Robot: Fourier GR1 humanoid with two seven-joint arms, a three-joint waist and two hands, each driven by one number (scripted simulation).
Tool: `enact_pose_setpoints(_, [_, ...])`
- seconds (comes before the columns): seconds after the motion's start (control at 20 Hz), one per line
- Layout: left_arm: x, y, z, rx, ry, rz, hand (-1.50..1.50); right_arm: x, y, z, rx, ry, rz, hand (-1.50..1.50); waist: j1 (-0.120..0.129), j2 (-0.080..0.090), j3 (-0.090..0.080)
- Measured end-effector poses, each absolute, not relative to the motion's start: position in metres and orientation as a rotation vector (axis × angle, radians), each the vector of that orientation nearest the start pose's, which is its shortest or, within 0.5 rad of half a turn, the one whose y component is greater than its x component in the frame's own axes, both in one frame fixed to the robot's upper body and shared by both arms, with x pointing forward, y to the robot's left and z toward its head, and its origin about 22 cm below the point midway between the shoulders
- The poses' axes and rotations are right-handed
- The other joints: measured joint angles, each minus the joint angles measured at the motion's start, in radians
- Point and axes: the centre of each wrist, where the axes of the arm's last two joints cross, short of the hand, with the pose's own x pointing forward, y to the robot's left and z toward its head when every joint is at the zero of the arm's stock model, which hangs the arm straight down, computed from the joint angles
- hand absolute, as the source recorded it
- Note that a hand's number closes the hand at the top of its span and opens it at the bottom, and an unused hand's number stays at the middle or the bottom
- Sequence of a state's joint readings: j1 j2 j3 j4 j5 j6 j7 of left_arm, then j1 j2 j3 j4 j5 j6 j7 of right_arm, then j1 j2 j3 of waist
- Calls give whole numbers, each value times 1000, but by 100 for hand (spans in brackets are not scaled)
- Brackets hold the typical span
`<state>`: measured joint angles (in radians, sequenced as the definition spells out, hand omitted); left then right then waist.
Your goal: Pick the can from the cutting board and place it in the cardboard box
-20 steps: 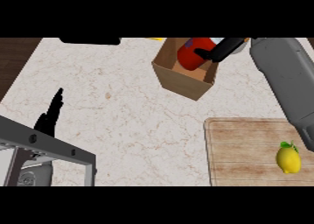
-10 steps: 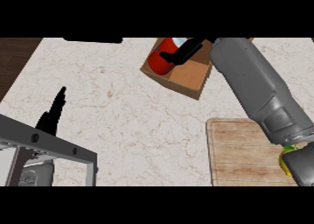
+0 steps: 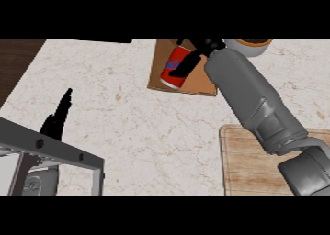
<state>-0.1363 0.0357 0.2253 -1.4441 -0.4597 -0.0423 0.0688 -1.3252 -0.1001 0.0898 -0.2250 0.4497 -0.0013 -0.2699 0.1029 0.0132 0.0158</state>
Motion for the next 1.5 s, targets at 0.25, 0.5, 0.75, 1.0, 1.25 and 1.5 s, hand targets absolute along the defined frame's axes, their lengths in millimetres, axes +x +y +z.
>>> enact_pose_setpoints(0.25, [270,278,3,475,-1422,-250,0,463,-95,126,-226,-1728,995,-150,-4,-1,1])
enact_pose_setpoints(0.5, [271,277,3,476,-1427,-249,0,467,-106,133,-178,-1841,843,-150,-3,-1,1])
enact_pose_setpoints(0.75, [270,280,2,485,-1426,-248,0,473,-131,143,-108,-1905,647,-150,-8,-3,2])
enact_pose_setpoints(1.0, [269,281,2,481,-1425,-248,0,480,-186,156,-53,-1923,526,-150,-10,-2,3])
enact_pose_setpoints(1.25, [269,280,2,482,-1422,-248,0,479,-241,164,-58,-1926,447,-150,-7,-1,3])
enact_pose_setpoints(1.5, [270,280,3,475,-1428,-252,0,468,-302,165,-105,-1912,409,-150,-3,2,3])
